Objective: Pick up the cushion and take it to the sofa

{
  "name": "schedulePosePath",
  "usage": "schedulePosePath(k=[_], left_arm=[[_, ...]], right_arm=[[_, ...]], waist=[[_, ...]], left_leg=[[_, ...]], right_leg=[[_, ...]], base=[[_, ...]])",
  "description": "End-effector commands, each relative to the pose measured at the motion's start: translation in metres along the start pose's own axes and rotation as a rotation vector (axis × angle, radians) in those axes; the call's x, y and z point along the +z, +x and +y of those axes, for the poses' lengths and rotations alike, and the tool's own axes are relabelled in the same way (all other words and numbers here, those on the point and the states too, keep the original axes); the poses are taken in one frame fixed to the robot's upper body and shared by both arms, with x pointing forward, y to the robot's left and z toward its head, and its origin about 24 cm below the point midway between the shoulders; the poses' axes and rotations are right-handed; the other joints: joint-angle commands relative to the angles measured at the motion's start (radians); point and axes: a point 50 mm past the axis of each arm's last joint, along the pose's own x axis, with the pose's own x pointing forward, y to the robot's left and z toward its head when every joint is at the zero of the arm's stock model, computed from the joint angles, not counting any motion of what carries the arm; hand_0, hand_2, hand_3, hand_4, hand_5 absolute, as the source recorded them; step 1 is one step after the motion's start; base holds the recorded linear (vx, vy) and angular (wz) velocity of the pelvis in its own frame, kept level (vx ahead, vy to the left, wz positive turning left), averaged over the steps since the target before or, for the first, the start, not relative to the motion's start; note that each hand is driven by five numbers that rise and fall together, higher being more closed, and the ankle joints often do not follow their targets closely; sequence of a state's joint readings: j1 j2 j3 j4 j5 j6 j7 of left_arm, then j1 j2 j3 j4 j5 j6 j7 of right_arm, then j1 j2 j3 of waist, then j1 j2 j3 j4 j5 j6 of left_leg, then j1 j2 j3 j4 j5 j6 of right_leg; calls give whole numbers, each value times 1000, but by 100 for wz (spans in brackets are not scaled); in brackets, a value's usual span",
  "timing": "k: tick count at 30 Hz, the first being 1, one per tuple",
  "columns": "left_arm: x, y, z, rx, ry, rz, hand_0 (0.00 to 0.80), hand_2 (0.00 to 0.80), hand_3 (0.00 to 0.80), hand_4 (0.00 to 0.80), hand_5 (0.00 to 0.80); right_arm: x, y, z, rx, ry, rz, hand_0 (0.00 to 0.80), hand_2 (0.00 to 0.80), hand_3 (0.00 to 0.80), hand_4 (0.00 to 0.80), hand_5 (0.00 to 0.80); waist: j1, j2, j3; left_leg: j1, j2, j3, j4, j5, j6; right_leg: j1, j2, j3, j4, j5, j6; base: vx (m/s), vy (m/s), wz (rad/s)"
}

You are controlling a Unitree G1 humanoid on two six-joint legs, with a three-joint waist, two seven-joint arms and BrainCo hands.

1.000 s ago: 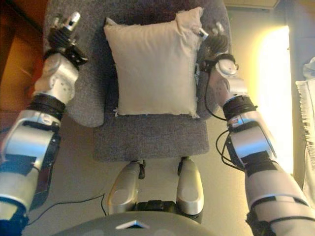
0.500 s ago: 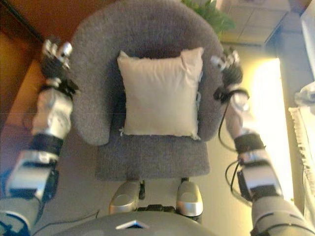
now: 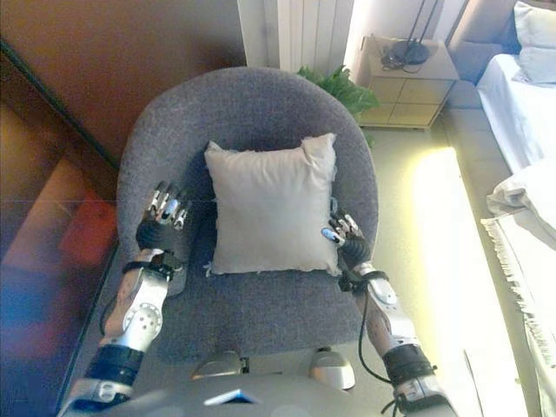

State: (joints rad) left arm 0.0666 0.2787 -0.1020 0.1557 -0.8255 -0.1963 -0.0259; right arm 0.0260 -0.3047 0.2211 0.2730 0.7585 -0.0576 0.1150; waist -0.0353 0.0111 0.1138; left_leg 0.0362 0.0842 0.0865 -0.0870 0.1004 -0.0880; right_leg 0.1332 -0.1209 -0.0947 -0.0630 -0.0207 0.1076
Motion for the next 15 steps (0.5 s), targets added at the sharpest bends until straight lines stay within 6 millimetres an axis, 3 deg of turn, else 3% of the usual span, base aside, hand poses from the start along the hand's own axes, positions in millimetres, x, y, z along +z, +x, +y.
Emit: schedulePosePath(k=[1,5,15], left_arm=[[10,5,-12,-133,-70,-65,0,0,0,0,0],[-5,-6,-3,-92,-31,6,0,0,0,0,0],[-8,-8,-9,-111,6,34,0,0,0,0,0]], right_arm=[[11,8,21,129,207,-100,0,0,0,0,0],[-4,1,22,102,132,-47,0,0,0,0,0],[-1,2,18,41,-16,-57,0,0,0,0,0]], waist=[[30,-25,-7],[26,-18,-8],[32,-20,-10]], left_leg=[[-22,1,20,48,-26,7],[-18,0,28,50,-28,12],[-12,-10,26,47,-36,23]], right_leg=[[-97,-9,-24,18,105,1],[-94,-10,-26,17,106,0],[-84,-10,-28,8,106,-1]], base=[[0,0,0],[-1,3,1],[0,0,0]])
